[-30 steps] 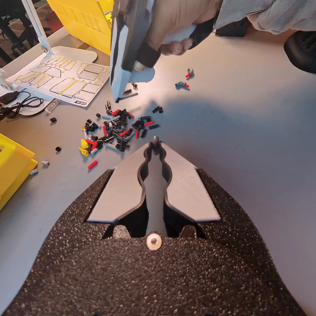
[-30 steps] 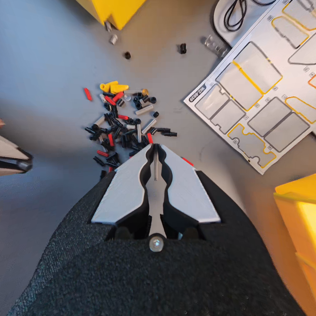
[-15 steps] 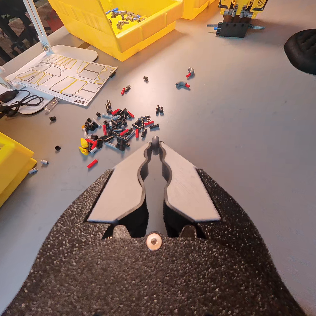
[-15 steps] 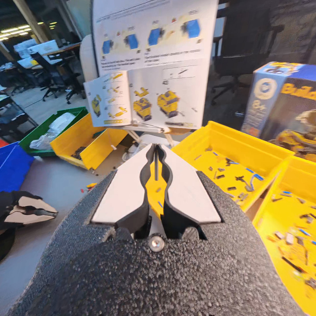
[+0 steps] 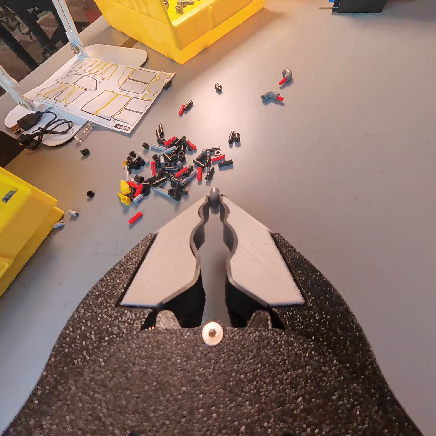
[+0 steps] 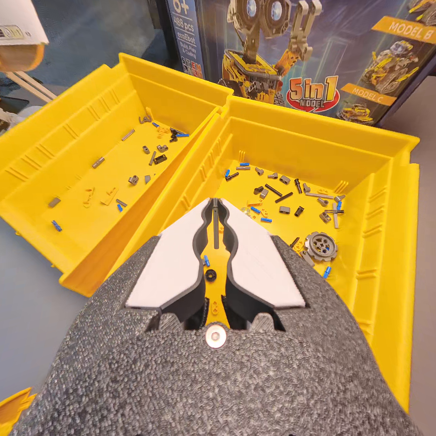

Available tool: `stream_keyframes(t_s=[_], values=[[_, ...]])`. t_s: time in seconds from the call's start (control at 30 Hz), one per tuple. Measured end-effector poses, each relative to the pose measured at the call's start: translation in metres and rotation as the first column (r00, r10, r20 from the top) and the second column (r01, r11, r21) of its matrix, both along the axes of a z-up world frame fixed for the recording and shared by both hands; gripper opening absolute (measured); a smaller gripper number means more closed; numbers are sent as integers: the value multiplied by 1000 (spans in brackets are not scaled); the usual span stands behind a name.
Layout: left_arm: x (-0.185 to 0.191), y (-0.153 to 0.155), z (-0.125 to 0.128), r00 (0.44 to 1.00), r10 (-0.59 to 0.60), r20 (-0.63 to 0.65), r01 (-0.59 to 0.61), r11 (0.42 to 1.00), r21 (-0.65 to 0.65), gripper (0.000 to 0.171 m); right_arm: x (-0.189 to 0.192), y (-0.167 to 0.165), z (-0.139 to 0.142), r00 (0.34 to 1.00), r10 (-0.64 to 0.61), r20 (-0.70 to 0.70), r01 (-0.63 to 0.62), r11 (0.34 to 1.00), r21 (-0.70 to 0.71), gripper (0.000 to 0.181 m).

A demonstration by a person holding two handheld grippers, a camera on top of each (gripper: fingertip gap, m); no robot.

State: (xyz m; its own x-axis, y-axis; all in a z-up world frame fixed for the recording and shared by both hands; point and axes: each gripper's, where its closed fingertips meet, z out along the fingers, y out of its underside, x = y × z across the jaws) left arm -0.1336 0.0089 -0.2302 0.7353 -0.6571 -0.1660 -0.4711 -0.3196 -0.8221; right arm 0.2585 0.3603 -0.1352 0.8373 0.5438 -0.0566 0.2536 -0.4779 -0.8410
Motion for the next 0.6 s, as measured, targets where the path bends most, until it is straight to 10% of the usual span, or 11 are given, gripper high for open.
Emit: stream_keyframes(t_s=[0.2,0.37,0.6], values=[[-2,2,-7,997,7,-78,-6,1000,17,8,13,28,-22,998,-30,52,30,1000,-8,5],[-2,2,-12,993,9,-115,-8,1000,12,8,15,35,14,998,-52,-33,55,990,128,21],[1,1,-1,999,-3,-48,4,999,38,8,-67,-84,117,942,248,-226,-146,911,387,22]])
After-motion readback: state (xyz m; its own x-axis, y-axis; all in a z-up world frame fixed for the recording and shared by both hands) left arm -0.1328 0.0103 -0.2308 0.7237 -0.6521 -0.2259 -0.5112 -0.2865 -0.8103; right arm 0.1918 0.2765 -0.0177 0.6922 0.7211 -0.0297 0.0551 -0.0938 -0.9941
